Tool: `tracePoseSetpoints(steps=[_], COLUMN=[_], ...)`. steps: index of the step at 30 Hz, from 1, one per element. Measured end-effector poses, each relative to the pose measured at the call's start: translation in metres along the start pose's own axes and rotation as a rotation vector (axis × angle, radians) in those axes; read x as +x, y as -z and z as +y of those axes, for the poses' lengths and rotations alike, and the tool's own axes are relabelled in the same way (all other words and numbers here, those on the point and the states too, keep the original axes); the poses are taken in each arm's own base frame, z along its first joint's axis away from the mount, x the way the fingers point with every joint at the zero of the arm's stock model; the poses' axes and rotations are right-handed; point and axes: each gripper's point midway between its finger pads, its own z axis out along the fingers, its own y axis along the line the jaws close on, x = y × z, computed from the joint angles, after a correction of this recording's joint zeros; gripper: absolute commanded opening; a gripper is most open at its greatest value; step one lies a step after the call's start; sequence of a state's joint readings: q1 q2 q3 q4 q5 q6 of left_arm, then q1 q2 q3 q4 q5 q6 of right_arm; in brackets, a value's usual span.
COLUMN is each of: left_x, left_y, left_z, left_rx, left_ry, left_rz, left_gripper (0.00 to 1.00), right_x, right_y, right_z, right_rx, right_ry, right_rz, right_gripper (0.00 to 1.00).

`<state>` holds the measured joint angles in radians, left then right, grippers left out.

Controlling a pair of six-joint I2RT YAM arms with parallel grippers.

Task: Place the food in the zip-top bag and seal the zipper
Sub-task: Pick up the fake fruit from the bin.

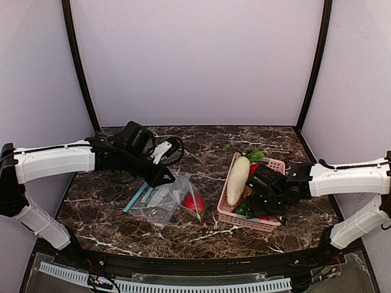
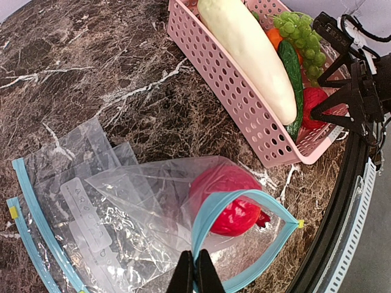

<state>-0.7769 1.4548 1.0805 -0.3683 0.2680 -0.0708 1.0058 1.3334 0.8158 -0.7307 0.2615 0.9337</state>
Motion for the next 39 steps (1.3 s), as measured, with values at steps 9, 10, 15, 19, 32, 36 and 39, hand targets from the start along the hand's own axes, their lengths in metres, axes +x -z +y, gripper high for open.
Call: tracePoseSetpoints(steps=[9,10,15,19,32,36,39], left_x=[0.0,0.0,0.0,0.0,0.0,0.0,0.0], left_y=[0.0,0.0,0.0,0.0,0.0,0.0,0.0], left_z=[0.0,0.0,0.0,0.0,0.0,0.0,0.0], left_rx=[0.0,0.0,0.0,0.0,0.0,0.0,0.0], left_ry=[0.0,0.0,0.0,0.0,0.0,0.0,0.0], left_rz=[0.0,0.0,0.0,0.0,0.0,0.0,0.0], left_gripper=[0.01,0.01,0.01,0.01,0.01,0.01,0.01], right_x=[0.0,0.0,-0.001,-0.001,-0.006,-0.013,-0.022], right_y=[-0.011,-0.011,-0.013,-0.014,-0.005,0.014,0.03], right_z=[-0.003,-0.003,0.001,0.003,0.007,0.007,0.007], right_rx=[0.042,0.041,0.029,0.015,-0.033,-0.078,-0.114], right_ry=[-0.007,-0.007,-0.011,-0.015,-0.011,-0.015,-0.019], right_rz=[0.003,0.002,-0.001,-0.001,-0.025,-0.069,-0.121], right_gripper=[0.85,0.84,0.75,0.7,0.61,0.6,0.6])
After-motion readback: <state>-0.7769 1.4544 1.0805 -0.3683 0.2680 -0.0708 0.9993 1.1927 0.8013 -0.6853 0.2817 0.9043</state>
